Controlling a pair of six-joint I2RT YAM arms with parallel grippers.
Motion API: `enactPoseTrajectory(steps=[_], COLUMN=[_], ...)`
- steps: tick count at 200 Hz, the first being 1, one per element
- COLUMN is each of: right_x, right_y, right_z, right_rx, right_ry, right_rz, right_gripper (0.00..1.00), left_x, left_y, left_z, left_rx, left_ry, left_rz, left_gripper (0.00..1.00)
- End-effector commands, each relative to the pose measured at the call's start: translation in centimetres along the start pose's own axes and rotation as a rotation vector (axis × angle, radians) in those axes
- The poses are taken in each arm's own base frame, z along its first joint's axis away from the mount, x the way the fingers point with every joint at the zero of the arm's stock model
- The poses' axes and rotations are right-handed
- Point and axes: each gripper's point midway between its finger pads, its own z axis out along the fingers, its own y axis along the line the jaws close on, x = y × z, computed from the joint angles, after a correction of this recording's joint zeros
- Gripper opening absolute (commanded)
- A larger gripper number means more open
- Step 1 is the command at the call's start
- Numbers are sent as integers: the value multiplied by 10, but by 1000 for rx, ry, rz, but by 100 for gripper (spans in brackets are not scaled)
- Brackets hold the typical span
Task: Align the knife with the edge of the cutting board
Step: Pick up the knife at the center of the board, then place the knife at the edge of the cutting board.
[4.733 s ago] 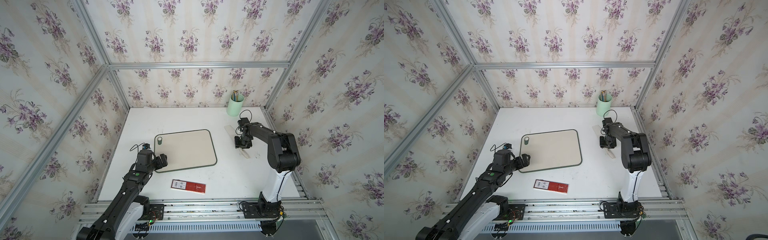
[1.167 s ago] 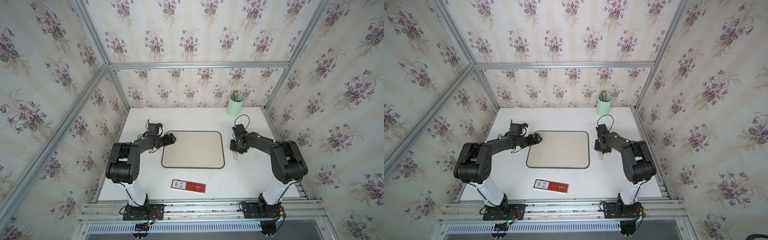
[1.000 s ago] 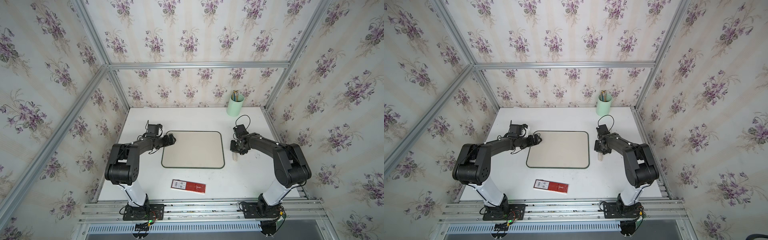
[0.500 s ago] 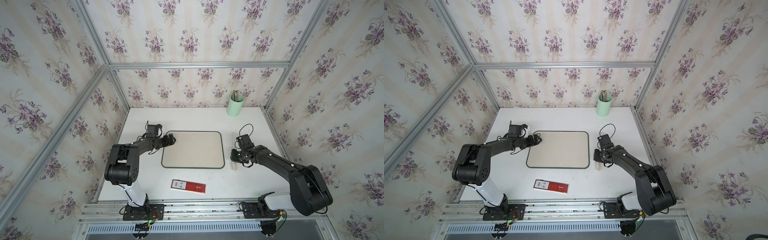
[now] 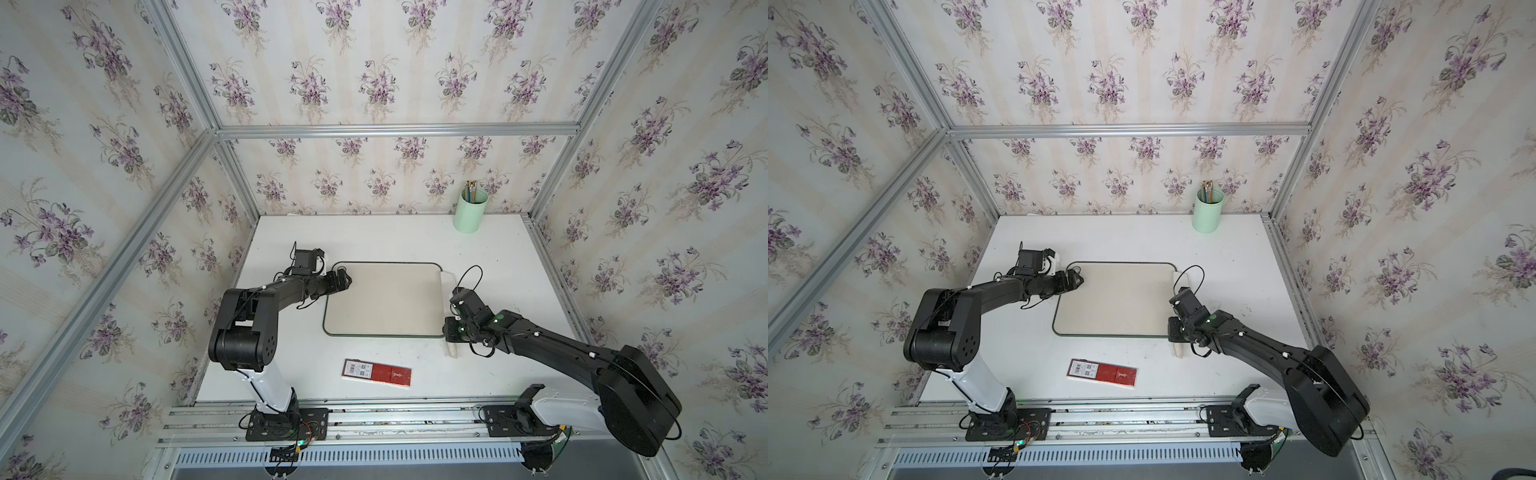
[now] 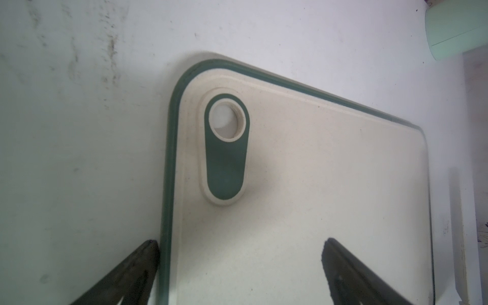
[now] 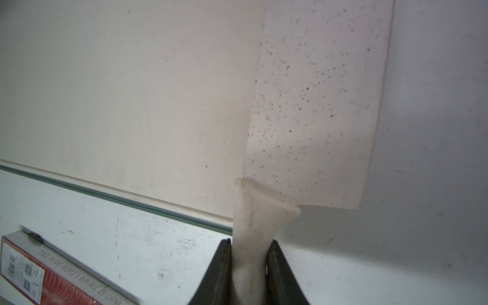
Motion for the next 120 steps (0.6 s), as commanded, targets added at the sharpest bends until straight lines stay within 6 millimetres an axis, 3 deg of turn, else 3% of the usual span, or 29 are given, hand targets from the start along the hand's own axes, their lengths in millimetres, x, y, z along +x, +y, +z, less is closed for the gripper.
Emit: enactPoseTrajectory(steps=[1,79,120], right_x=[-12,-2,7], right_y=[10,32,31], right_z=[-1,5,6], right_rx=[7,46,100], right_ry=[-69,-36,-20], right_rz=[6,-48,-54], right_gripper=[1,3,4], left_x=[15,15,14], left_y=[0,1,0], left_z=[2,-1,-1], left_rx=[9,6,7], left_ry=[60,44,42], left_rz=[-32,-31,-31], left_gripper=[99,100,100])
